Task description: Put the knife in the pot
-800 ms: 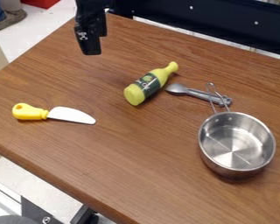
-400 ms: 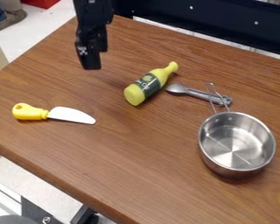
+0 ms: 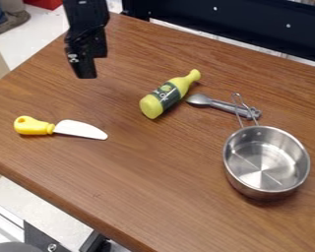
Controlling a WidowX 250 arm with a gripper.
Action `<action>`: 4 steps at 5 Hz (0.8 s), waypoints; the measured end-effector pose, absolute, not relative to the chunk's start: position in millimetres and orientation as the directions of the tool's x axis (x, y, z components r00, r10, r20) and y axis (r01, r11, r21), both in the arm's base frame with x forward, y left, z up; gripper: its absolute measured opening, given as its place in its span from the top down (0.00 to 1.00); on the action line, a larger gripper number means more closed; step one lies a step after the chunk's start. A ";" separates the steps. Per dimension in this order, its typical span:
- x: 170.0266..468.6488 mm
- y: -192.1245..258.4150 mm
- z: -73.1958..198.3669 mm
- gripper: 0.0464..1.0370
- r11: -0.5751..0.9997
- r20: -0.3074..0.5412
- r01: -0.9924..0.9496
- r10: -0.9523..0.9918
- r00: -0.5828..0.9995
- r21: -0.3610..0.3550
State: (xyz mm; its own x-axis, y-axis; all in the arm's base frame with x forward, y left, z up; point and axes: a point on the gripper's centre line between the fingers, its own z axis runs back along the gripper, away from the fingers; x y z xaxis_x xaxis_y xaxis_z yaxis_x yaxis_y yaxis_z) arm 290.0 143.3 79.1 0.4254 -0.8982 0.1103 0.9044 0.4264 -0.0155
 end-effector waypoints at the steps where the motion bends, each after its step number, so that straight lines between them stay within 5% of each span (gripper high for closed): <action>1: 277.5 155.9 72.7 0.04 0.391 0.067 0.920 -0.917 0.392 -0.027; 4: 231.9 191.3 58.3 0.04 0.207 0.009 0.978 -0.978 0.207 -0.002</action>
State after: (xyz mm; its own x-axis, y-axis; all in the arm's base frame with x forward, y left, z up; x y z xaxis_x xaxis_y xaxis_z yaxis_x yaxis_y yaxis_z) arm 231.9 191.3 58.3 0.2066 -0.9784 0.0086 0.9784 0.2066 -0.0024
